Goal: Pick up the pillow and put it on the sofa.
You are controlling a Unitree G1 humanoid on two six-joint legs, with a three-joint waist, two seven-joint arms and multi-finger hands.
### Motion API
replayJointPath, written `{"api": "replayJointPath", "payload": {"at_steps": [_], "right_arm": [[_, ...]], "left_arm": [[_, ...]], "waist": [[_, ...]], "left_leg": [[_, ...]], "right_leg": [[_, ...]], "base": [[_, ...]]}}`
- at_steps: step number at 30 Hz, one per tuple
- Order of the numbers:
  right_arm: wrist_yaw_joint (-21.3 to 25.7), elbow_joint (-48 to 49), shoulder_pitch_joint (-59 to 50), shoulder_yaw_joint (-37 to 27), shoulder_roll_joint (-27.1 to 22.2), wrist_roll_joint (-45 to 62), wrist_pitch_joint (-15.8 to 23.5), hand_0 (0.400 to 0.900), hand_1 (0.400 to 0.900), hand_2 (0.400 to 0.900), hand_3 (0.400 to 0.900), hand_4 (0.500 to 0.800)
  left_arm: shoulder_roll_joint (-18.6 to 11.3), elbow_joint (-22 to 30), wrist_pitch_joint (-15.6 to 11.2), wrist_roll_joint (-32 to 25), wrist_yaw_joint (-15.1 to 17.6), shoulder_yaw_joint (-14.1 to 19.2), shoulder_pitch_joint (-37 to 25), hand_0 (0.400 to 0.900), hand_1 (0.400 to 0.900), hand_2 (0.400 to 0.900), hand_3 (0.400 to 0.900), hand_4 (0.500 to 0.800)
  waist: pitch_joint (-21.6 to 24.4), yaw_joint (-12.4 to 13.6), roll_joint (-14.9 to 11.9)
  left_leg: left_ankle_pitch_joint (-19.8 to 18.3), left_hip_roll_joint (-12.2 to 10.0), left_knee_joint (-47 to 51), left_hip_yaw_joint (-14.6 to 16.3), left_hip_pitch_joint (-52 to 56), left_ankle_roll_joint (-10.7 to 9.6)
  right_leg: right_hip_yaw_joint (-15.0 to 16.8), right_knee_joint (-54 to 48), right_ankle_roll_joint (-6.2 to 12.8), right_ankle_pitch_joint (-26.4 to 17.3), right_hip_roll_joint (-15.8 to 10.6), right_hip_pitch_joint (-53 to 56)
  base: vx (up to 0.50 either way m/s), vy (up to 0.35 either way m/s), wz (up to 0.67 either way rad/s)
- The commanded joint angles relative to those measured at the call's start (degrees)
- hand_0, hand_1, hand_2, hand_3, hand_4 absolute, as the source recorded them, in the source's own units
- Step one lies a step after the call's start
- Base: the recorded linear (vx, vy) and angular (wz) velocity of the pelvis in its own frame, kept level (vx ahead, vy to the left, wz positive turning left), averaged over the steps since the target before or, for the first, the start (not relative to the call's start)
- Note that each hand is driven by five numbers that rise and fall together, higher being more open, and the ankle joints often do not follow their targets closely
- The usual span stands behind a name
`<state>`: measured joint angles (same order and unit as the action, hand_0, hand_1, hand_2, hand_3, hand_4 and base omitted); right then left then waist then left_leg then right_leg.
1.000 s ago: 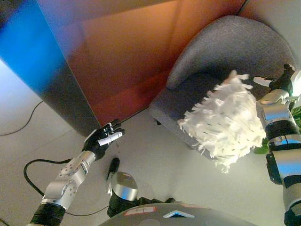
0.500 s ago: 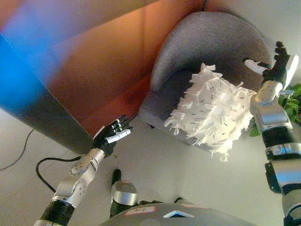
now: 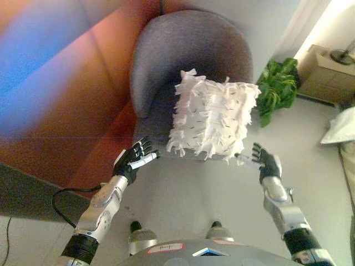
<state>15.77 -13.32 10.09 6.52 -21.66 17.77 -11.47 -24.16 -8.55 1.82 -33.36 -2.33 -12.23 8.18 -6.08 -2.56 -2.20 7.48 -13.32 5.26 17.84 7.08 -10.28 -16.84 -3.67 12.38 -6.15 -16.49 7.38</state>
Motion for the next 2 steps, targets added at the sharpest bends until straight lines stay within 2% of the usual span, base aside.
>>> {"api": "replayJointPath", "payload": {"at_steps": [1,2], "right_arm": [[-3.1,9.9,-2.0,-0.3,1.0,0.5,1.9,0.900,0.900,0.900,0.900,0.800],[-3.4,10.1,-1.5,0.1,1.2,0.5,1.6,0.900,0.900,0.900,0.900,0.800]], "left_arm": [[0.1,3.3,-6.2,1.7,0.1,3.9,-3.4,0.900,0.900,0.900,0.900,0.800],[0.2,3.4,-5.9,1.4,0.2,3.9,-3.3,0.900,0.900,0.900,0.900,0.800]], "waist": [[2.0,-0.2,-0.5],[2.1,-0.5,-0.4]], "left_leg": [[-8.2,2.8,-1.0,2.0,5.7,5.3],[-8.3,2.9,-1.0,2.3,5.7,5.4]], "right_leg": [[-1.9,0.3,1.48,-7.8,-3.2,-3.8],[-1.7,0.3,1.49,-7.8,-3.2,-3.9]], "base": [[-0.07,0.067,-0.16],[-0.05,0.047,-0.12]]}}
